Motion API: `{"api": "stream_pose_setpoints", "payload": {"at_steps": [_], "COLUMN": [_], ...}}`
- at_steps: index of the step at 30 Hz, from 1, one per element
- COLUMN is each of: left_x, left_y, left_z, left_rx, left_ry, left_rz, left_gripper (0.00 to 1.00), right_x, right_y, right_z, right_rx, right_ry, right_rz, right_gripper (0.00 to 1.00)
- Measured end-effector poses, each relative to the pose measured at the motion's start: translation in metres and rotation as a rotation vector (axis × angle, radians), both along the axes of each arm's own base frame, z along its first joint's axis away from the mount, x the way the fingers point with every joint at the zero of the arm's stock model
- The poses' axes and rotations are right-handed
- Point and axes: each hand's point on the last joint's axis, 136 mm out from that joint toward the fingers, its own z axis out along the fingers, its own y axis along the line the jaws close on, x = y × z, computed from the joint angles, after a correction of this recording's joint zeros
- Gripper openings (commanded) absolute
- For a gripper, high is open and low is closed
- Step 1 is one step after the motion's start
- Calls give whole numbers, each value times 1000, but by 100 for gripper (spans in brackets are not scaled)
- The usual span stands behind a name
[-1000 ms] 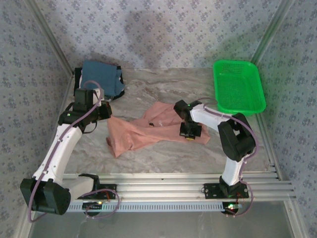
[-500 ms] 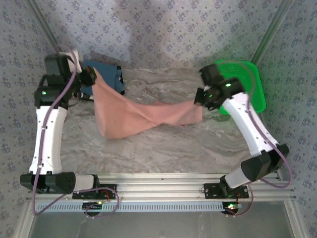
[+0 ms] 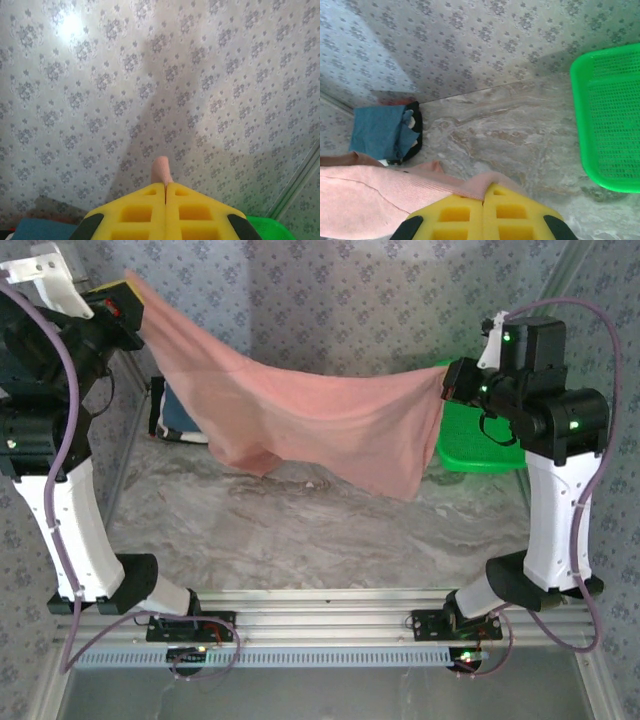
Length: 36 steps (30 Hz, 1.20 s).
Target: Fold and stack the t-shirts
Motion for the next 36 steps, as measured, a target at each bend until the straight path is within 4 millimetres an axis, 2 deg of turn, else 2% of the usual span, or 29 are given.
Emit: {"api": "stream_pose_setpoints", "payload": {"at_steps": [5,9,14,17,21,23,25,28,31,34,36], "left_x": [-19,-40,-85,-116,-148,-163,-169,-155,-121,-72,-34], "left_y": [1,3,7,8,9,9,10,9,7,2,-2], "left_z": [12,24,52,75,101,111,115,108,88,53,19], "left_rx": [5,13,16,11,8,13,23,49,67,82,81], "left_ry": [-44,-89,-205,-308,-430,-485,-508,-477,-384,-244,-125], "left_rz": [2,11,25,26,28,31,36,44,38,14,-9], "left_gripper": [7,7,9,10,10,10,10,8,7,5,5], "right_x": [-17,-45,-89,-107,-121,-121,-118,-109,-92,-67,-47], "right_y": [3,0,0,1,4,6,6,5,2,-4,-8], "right_z": [14,38,72,87,105,107,106,97,76,44,18], "right_rx": [51,103,178,219,261,271,271,264,255,252,255], "right_ry": [-39,-119,-242,-297,-355,-358,-350,-317,-249,-151,-84], "right_rz": [49,77,120,142,172,181,180,172,141,103,77], "right_gripper": [0,0,0,0,0,0,0,0,0,0,0]}}
